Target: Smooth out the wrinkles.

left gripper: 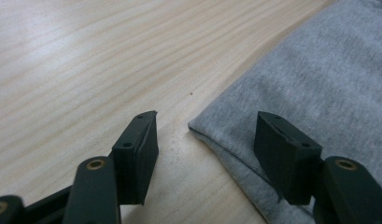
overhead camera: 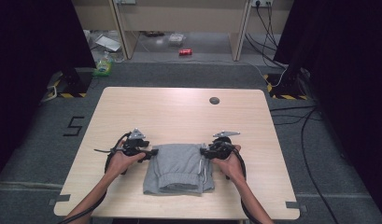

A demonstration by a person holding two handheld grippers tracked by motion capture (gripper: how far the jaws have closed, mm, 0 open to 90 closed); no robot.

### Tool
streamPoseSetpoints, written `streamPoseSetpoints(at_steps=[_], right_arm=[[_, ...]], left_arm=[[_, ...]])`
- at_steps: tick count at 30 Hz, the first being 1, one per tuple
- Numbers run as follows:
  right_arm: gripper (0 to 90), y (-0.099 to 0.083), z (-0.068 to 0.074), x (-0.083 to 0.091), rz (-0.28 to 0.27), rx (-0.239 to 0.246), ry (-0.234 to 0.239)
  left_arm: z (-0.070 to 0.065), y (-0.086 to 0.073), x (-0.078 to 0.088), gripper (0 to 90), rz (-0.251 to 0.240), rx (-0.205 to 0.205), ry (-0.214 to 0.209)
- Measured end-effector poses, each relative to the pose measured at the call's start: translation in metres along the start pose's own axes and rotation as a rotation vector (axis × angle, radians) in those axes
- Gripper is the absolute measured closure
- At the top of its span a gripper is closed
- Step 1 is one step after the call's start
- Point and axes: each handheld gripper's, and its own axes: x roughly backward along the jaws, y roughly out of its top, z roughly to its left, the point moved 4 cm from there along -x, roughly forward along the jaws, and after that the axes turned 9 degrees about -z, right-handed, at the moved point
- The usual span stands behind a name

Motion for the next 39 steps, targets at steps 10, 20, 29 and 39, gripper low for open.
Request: streamPoseSetpoints(at_steps=[10,20,29,39], right_arm=[[65.8,-0.001,0.004,0.001,-0.009,-0.024,0.006],[72.6,0.003,0.004,-0.001,-0.043,-0.02,-0.004],[73.6,0.022,-0.011,-0.018,-0.06,-0.031,-0.027],[73.5,0.047,-0.027,-0.046,-0.071,-0.057,-0.053]], left_arm=[[-0.006,-0.001,-0.001,65.3,-0.025,0.008,-0.041],[-0.006,-0.001,-0.004,82.6,-0.059,0.031,0.004],[0.01,0.013,-0.021,85.5,-0.059,0.049,0.042],[0.033,0.029,-0.038,85.2,-0.044,0.071,0.09]])
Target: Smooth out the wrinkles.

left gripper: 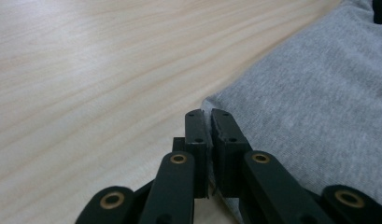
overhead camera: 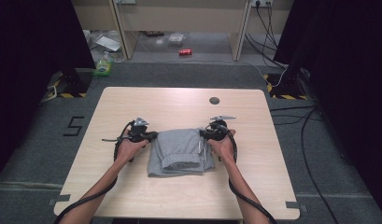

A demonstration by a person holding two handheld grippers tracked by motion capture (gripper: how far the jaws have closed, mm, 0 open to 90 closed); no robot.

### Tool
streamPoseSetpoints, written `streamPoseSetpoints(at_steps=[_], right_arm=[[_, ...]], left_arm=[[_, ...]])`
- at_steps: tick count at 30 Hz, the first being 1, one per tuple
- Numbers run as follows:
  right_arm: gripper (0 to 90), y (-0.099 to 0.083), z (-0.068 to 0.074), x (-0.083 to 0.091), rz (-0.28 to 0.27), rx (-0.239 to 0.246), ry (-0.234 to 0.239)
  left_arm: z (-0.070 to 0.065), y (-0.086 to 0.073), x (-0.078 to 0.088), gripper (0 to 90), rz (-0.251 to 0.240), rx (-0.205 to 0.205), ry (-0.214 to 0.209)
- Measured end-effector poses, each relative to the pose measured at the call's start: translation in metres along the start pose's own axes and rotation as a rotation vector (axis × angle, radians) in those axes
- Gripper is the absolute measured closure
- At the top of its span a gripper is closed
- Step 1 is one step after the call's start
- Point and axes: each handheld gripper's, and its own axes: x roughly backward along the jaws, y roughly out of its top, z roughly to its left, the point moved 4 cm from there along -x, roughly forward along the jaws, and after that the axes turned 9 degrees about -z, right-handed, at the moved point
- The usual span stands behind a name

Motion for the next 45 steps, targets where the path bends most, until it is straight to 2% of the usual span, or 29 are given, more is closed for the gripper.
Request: streamPoseSetpoints(at_steps=[12,16,20,23,26,28,30,32,40,45], right_arm=[[72.7,0.008,-0.008,-0.01,-0.011,-0.02,-0.008],[67.5,0.007,-0.011,-0.008,-0.017,-0.071,-0.001],[63.0,0.008,-0.016,-0.002,-0.03,-0.093,0.016],[60.1,0.008,-0.024,0.009,-0.058,-0.154,0.033],[59.2,0.008,-0.03,0.019,-0.049,-0.132,-0.002],[58.6,0.008,-0.032,0.024,-0.032,-0.085,-0.041],[57.4,0.01,-0.033,0.029,-0.055,-0.104,-0.026],[55.5,0.012,-0.031,0.035,-0.072,-0.092,-0.02],[50.4,0.008,-0.009,0.054,-0.053,0.033,-0.015],[47.7,0.0,0.0,0.064,-0.044,0.066,-0.006]], left_arm=[[0.01,0.01,-0.013,83.9,0.006,0.008,0.028],[0.012,0.009,-0.012,81.3,-0.003,0.02,0.027],[0.015,0.008,-0.011,78.2,-0.004,0.033,0.02],[0.016,0.007,-0.01,75.3,-0.006,0.037,0.022],[0.016,0.007,-0.008,70.6,-0.001,0.039,0.029],[0.016,0.008,-0.005,65.7,-0.004,0.038,0.035],[0.016,0.01,0.0,58.6,-0.02,0.066,0.02],[0.014,0.011,0.007,52.4,-0.034,0.097,-0.007],[-0.002,0.008,0.04,41.1,-0.021,0.075,-0.08],[-0.007,0.003,0.055,37.3,-0.016,0.069,-0.101]])
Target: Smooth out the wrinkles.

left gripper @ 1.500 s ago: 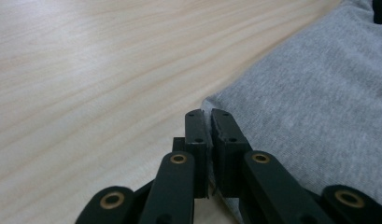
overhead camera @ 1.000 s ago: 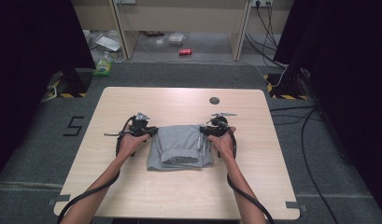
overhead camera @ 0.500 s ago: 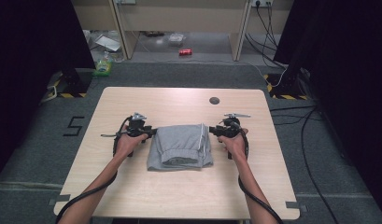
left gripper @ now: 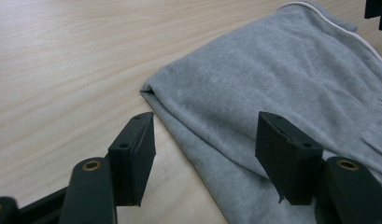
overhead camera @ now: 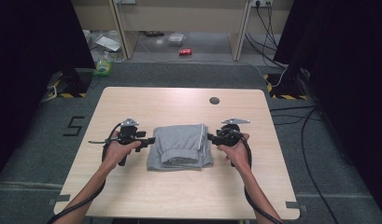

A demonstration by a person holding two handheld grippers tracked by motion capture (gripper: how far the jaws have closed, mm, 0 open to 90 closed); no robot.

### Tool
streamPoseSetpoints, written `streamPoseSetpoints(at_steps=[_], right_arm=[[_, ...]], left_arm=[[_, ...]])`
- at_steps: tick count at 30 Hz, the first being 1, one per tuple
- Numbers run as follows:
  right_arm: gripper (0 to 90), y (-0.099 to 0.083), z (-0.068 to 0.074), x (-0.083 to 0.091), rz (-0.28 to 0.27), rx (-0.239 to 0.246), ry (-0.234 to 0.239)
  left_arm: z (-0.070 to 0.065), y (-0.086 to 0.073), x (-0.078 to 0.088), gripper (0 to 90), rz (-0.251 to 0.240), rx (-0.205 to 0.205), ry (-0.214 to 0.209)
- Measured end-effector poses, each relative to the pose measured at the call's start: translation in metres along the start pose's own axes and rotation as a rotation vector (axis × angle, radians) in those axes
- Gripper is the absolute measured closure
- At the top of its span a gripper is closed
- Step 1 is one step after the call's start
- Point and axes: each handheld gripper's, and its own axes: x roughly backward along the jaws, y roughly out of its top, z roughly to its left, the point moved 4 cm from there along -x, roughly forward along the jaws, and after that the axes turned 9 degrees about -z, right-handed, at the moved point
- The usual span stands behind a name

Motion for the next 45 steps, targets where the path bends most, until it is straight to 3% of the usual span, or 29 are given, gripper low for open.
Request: streamPoseSetpoints(at_steps=[15,19,32,39,41,45], right_arm=[[43.6,-0.024,0.01,0.029,0.01,0.032,0.002],[43.3,-0.032,0.011,0.036,0.015,0.035,-0.003],[43.1,-0.048,0.02,0.05,0.029,0.066,0.001],[42.9,-0.053,0.029,0.057,0.033,0.09,0.012],[42.9,-0.055,0.03,0.061,0.031,0.103,0.01],[42.4,-0.059,0.031,0.068,0.028,0.104,0.006]], left_arm=[[-0.018,-0.029,0.033,32.8,0.018,-0.037,-0.031],[-0.022,-0.036,0.039,32.1,0.024,-0.055,-0.021],[-0.04,-0.051,0.031,29.7,0.017,-0.075,-0.025],[-0.037,-0.065,0.032,31.3,0.074,-0.146,0.018],[-0.035,-0.069,0.034,30.8,0.059,-0.13,0.016],[-0.036,-0.069,0.038,31.3,0.058,-0.141,0.02]])
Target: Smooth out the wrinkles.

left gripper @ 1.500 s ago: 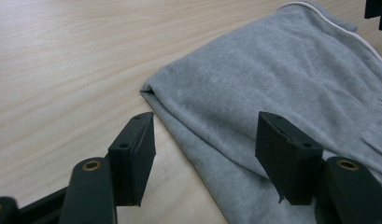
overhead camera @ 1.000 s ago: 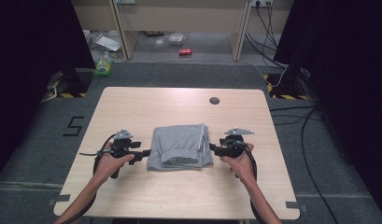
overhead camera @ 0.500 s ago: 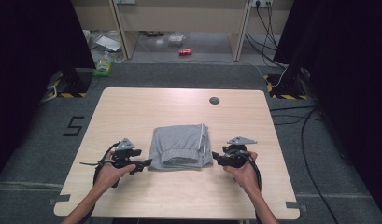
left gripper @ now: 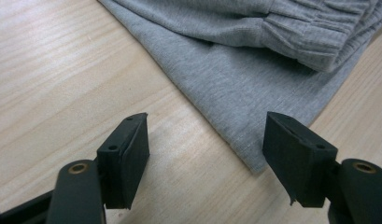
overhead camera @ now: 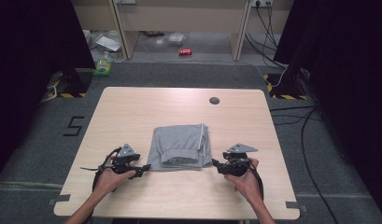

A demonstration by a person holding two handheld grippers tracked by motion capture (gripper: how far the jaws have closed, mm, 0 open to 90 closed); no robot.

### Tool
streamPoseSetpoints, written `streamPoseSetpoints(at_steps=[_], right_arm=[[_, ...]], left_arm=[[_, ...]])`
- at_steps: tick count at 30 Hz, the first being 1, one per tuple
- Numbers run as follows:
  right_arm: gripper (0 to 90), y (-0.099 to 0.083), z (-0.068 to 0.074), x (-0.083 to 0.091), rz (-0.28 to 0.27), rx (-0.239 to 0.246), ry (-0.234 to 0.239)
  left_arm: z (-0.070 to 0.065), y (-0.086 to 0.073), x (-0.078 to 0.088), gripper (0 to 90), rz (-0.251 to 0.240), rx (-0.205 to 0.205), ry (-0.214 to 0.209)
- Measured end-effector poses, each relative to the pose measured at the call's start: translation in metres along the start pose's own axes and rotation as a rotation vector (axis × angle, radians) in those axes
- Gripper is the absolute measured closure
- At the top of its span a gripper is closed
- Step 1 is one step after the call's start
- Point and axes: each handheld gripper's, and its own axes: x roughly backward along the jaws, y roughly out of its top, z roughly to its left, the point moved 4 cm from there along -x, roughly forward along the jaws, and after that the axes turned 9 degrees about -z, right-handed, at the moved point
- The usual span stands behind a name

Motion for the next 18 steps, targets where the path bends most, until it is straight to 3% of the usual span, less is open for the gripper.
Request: streamPoseSetpoints(at_steps=[12,18], right_arm=[[41.3,-0.013,-0.001,0.021,-0.009,-0.015,-0.004],[39.7,-0.025,0.001,0.028,0.014,-0.015,-0.008]], left_arm=[[-0.007,-0.007,0.032,27.3,-0.023,0.032,-0.03],[-0.01,-0.023,0.044,25.9,-0.027,0.054,-0.037]])
